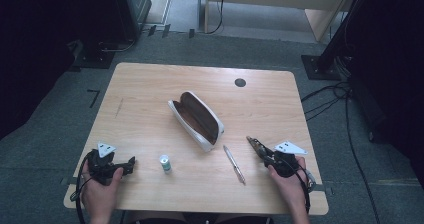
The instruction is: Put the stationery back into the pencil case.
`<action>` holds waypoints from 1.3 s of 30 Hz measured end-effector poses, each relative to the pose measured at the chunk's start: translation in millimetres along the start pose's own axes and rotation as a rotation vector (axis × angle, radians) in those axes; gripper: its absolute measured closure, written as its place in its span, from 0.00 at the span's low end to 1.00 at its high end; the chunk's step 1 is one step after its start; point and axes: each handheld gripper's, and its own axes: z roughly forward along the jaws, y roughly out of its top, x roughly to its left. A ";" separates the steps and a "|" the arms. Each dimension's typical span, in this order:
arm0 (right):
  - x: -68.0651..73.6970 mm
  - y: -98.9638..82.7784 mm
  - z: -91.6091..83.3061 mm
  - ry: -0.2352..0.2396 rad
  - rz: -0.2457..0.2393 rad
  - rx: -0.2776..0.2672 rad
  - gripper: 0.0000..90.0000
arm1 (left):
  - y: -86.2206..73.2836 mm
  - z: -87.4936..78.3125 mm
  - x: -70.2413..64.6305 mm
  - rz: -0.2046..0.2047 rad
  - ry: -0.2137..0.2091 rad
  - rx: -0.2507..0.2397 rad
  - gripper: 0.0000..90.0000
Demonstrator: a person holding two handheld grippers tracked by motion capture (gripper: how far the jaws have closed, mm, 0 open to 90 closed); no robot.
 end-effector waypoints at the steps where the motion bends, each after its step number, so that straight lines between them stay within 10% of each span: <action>1: 0.8 0.1 -0.2 -0.007 -0.007 -0.002 0.82 | 0.0 0.0 0.0 0.000 0.000 0.000 0.00; 39: 43.8 54.4 -31.1 0.038 -0.053 -0.129 0.82 | 0.0 0.0 0.0 0.000 0.000 0.000 0.00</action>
